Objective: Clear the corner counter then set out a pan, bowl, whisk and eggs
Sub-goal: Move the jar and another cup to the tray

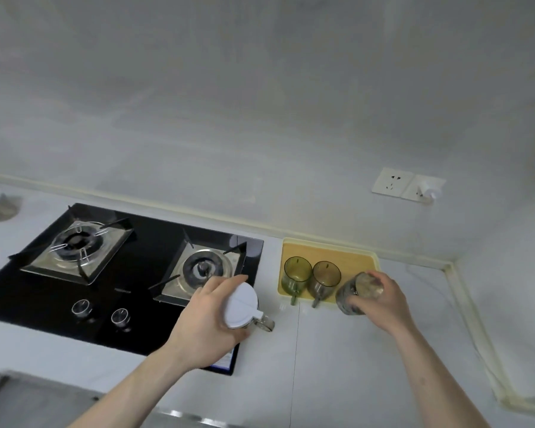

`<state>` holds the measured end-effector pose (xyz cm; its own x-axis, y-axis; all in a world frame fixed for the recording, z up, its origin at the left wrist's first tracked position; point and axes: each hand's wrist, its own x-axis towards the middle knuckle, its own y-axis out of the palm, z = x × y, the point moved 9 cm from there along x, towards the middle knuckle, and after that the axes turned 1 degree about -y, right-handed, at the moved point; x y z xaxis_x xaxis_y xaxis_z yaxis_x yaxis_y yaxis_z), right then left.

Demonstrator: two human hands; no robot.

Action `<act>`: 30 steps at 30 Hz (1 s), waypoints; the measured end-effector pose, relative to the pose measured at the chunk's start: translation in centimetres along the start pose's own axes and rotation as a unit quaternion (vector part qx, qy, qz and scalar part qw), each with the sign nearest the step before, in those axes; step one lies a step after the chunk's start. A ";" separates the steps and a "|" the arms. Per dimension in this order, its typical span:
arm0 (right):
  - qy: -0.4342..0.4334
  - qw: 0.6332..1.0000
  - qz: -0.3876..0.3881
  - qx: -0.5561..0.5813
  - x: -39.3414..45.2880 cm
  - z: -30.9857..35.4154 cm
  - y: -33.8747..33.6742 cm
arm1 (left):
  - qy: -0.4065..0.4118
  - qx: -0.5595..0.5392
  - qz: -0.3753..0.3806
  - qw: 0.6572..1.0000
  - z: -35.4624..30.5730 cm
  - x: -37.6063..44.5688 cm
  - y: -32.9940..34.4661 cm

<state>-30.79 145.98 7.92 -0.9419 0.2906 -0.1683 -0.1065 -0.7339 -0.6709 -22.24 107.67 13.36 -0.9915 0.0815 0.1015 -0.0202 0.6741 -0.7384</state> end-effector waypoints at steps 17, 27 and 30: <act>0.059 0.992 0.059 -0.094 9.4 -4.9 4.6 | -0.040 0.050 0.007 0.998 -0.2 1.5 1.1; 0.020 0.982 0.092 -0.163 10.7 -4.6 6.6 | -0.041 0.055 0.015 0.998 -1.3 3.3 2.5; 0.005 0.979 0.091 -0.180 10.4 -4.6 7.0 | -0.040 0.056 0.023 0.997 -1.6 3.8 3.1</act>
<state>-39.89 146.68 -1.86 -0.9317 0.1827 -0.3141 0.1832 -0.5103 -0.8403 -25.90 111.24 12.56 -0.9987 0.0486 0.0168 0.0148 0.5847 -0.8111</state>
